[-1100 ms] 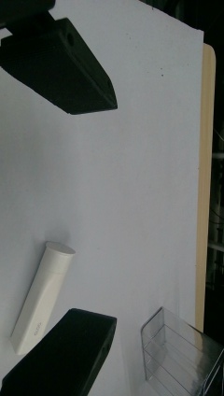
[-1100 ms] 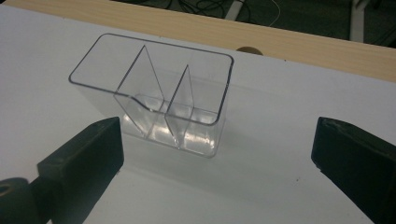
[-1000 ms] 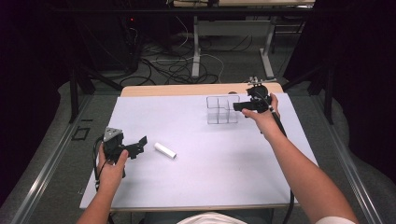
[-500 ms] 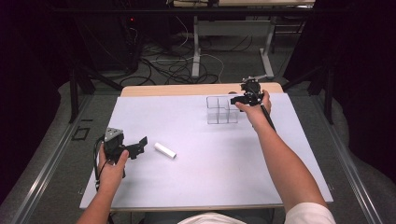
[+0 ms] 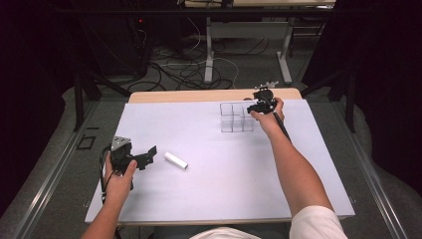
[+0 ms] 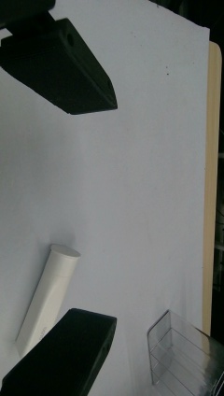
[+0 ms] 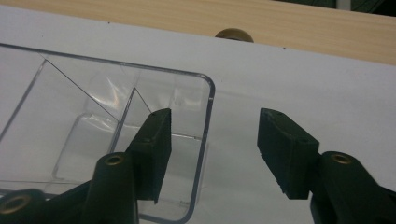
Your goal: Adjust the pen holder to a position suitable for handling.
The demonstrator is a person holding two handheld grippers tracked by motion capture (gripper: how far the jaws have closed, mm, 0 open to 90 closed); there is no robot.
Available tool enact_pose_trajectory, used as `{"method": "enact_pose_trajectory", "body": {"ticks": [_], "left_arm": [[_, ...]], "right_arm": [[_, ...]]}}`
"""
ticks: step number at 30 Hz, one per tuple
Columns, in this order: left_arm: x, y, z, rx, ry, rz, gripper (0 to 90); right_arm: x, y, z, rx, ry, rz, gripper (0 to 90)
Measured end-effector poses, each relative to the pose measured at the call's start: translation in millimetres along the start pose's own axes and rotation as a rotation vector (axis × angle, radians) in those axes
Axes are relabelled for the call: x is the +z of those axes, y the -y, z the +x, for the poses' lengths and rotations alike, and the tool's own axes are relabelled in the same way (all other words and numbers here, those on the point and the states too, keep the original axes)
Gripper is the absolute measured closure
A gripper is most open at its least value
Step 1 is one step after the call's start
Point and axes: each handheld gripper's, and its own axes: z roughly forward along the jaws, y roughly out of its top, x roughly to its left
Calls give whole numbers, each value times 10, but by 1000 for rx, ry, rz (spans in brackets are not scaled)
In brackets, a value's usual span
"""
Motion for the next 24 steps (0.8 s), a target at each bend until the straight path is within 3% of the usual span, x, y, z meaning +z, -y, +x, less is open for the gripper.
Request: {"method": "enact_pose_trajectory", "body": {"ticks": [10,14,24], "left_arm": [[6,1,-1,2,5,6,1],[8,3,4,2,2,1,1],[15,7,11,1,4,-3,2]], "right_arm": [[86,35,38,10,10,46,569],[71,34,42,45,21,51,658],[98,47,35,84,19,71,723]]}}
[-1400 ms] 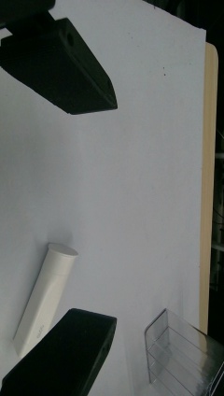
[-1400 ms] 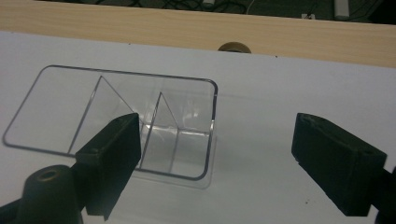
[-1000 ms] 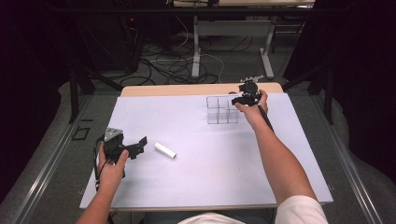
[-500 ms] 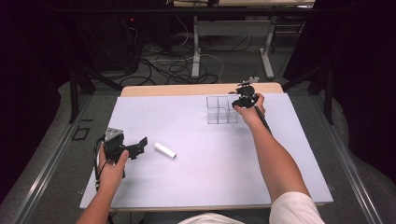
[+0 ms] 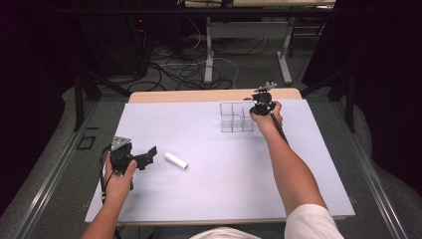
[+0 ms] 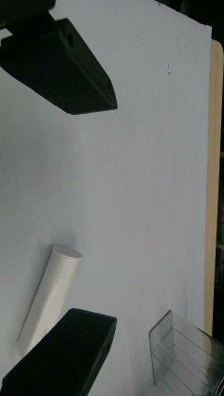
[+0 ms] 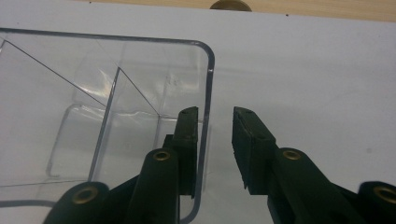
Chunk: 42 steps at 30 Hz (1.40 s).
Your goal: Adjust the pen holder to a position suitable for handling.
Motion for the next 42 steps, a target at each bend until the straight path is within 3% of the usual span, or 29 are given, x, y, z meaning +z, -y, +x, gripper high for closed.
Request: {"method": "enact_pose_trajectory", "body": {"ticks": [3,8,20,31,38,42], "left_arm": [[-4,-1,0,-1,0,2,1],[-10,-4,5,0,-1,7,1],[-7,-6,9,0,1,7,1],[0,-8,24,-2,1,11,1],[-4,-8,25,-4,-4,12,1],[0,-8,19,1,-4,6,1]], "right_arm": [[2,1,12,8,8,-1,746],[-5,4,58,67,-1,12,845],[-3,-7,122,72,66,5,873],[-88,-5,159,123,52,21,886],[-205,60,193,104,54,29,885],[-248,210,215,100,48,48,885]]}}
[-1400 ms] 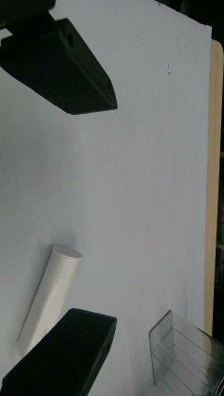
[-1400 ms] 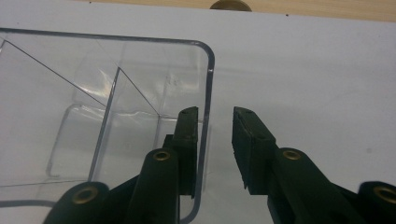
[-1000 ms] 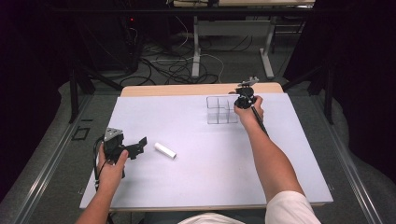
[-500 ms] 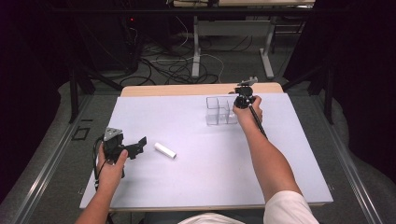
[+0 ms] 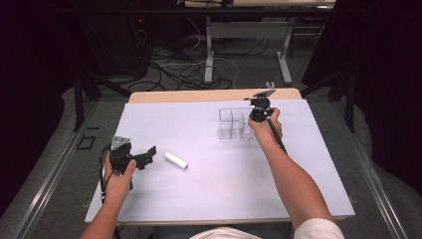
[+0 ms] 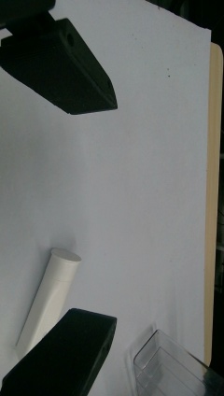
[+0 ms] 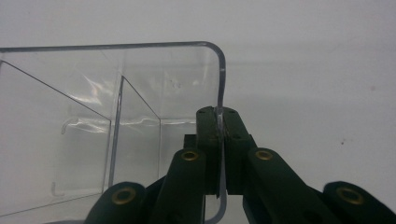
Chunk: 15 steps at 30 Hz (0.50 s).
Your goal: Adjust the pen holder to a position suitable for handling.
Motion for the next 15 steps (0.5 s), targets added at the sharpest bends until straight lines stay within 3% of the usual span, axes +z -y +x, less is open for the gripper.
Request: {"method": "enact_pose_trajectory", "body": {"ticks": [15], "left_arm": [[-6,-6,-38,7,1,3,1]], "right_arm": [[-247,318,-132,-16,-23,33,884]]}}
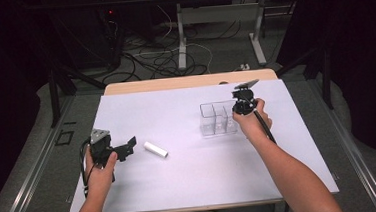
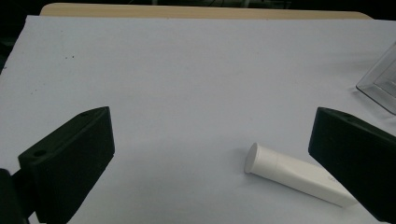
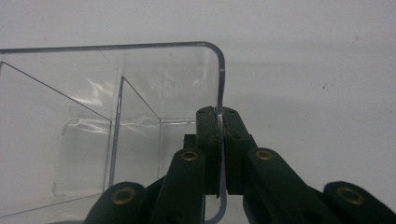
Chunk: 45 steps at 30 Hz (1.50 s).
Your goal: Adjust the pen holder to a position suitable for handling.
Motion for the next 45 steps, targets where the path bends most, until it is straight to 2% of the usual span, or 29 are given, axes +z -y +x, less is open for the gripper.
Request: {"method": "enact_pose_trajectory", "body": {"ticks": [7,13,17,21,24,26,27,28,33,34,38,39,40,45], "left_arm": [[1,1,1,0,-2,4,1],[4,2,6,-1,-7,4,1],[6,3,9,-1,-7,3,1],[11,7,8,-2,-8,2,1],[11,8,6,1,-7,3,1],[15,10,4,-1,-8,4,1],[15,10,2,-2,-8,5,1],[15,10,2,-2,-8,5,1],[13,12,4,-3,-10,7,1],[14,13,4,-3,-10,8,1],[17,13,-2,0,-10,10,1],[17,13,-3,0,-10,10,1],[16,13,-3,1,-10,10,1],[22,17,-3,0,-10,15,1]], "right_arm": [[-29,73,-20,-25,-9,25,881],[-27,115,-9,-35,-19,3,865],[-29,124,-69,2,-66,0,836],[-63,142,-151,30,-147,-28,764],[-97,152,-166,21,-169,-48,736],[-163,170,-189,10,-202,-92,701],[-163,170,-189,10,-202,-92,701],[-211,176,-206,15,-227,-115,690],[-296,193,-240,5,-247,-159,684],[-321,195,-273,-19,-256,-188,690],[-347,191,-307,-44,-245,-215,742],[-353,189,-309,-35,-243,-217,769],[-358,185,-333,-54,-246,-217,838],[-341,175,-334,-81,-222,-224,900]]}}
